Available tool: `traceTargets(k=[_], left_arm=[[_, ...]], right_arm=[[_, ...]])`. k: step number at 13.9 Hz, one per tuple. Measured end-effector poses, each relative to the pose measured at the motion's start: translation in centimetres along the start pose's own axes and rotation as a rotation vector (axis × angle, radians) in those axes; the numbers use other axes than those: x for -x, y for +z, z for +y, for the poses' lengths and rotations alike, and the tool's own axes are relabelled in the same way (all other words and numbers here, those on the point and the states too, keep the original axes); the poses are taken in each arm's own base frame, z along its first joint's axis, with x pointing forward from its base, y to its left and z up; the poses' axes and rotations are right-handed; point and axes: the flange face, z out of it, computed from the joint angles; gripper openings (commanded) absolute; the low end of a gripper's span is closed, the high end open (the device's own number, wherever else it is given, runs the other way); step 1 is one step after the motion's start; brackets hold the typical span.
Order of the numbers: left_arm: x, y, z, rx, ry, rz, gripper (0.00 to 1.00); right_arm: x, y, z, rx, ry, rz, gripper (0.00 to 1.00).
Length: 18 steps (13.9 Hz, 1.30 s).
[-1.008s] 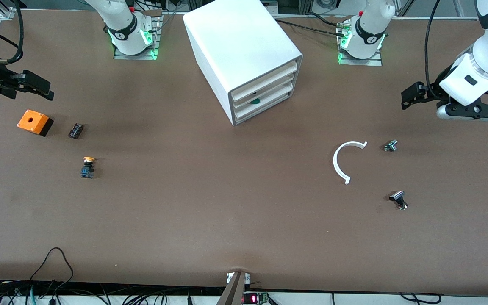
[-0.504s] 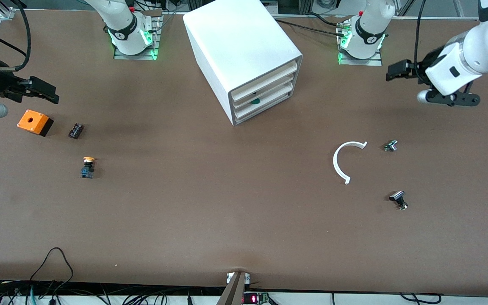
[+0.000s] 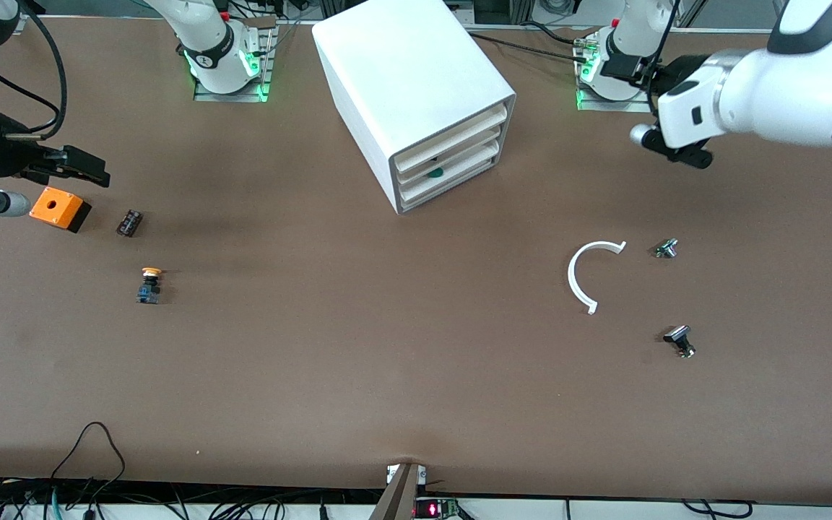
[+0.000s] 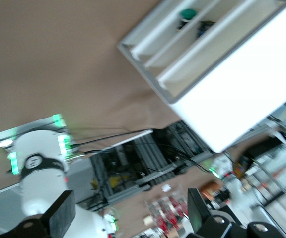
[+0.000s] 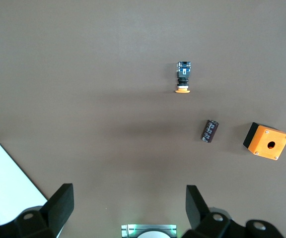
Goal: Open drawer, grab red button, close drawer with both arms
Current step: 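Move the left gripper toward the drawer handle while the right gripper rises, then grasp the drawer handle with the left gripper and pull the drawer open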
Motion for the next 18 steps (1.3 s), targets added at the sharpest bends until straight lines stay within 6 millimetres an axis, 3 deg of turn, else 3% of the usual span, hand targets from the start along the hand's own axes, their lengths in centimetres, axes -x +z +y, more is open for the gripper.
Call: traceTargets(k=[4, 8, 10, 13, 15, 18], left_arm=[[-6.4, 2.2, -1.7, 0.106, 0.088, -0.046, 0.99], [-15.0, 5.6, -4.5, 0.262, 0.317, 0.042, 0.99], [-19.0, 8.6, -6.2, 0.382, 0.406, 0.083, 0.98], [-22.9, 12.8, -8.3, 0.542, 0.515, 0.111, 0.76], [-25.0, 16.3, -9.8, 0.678, 0.599, 0.179, 0.7], [-26.4, 22.6, -10.8, 0.827, 0.61, 0.225, 0.74]], right_arm=[[-1.3, 1.8, -0.3, 0.001, -0.002, -0.017, 1.0], [-2.4, 3.6, -2.1, 0.006, -0.029, -0.03, 1.0], [-2.7, 4.0, -2.8, 0.008, -0.037, -0.029, 1.0], [-2.7, 4.1, -4.2, 0.012, -0.014, -0.026, 1.0], [-2.7, 4.5, -5.4, 0.016, -0.016, -0.033, 1.0], [-3.0, 5.2, -6.5, 0.02, -0.021, -0.038, 1.0]])
